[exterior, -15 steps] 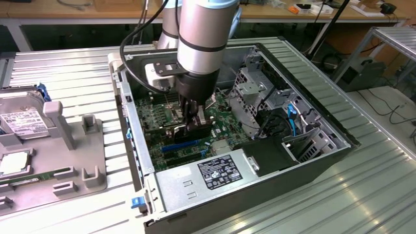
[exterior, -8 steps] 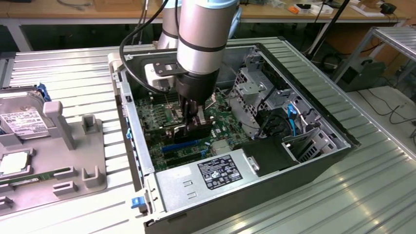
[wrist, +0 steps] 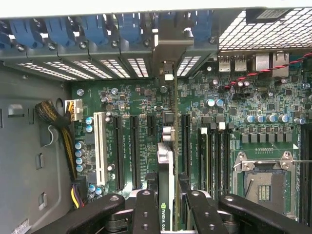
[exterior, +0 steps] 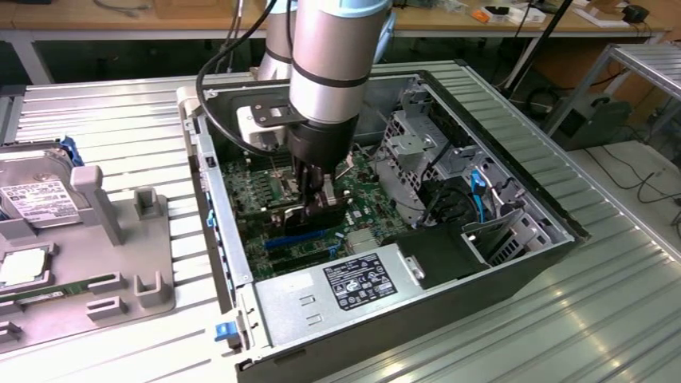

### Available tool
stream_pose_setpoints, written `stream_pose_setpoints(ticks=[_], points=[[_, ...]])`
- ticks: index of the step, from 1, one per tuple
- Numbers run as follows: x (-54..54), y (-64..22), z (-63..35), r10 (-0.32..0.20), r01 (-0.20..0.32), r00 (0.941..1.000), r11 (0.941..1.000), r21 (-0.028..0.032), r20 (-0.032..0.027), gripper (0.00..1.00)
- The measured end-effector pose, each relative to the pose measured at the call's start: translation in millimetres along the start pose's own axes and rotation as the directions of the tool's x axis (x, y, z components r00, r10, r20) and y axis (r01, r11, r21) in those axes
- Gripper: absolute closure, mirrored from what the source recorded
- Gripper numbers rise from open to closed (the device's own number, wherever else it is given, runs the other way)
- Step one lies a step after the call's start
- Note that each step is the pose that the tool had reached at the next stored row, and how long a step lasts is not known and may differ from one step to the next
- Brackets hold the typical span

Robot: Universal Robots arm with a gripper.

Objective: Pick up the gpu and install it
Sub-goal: 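Insert the gpu into the slot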

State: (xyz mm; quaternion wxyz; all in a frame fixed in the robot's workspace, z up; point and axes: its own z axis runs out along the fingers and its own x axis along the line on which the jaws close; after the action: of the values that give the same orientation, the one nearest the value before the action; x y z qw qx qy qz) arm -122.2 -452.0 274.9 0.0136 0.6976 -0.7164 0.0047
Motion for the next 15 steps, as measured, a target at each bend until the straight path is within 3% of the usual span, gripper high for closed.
stream_pose_setpoints(ticks=[15], points=[[-0.9, 0.0, 10.4, 0.000, 0.000, 1.0000, 1.0000, 0.0001, -0.0022, 0.73]])
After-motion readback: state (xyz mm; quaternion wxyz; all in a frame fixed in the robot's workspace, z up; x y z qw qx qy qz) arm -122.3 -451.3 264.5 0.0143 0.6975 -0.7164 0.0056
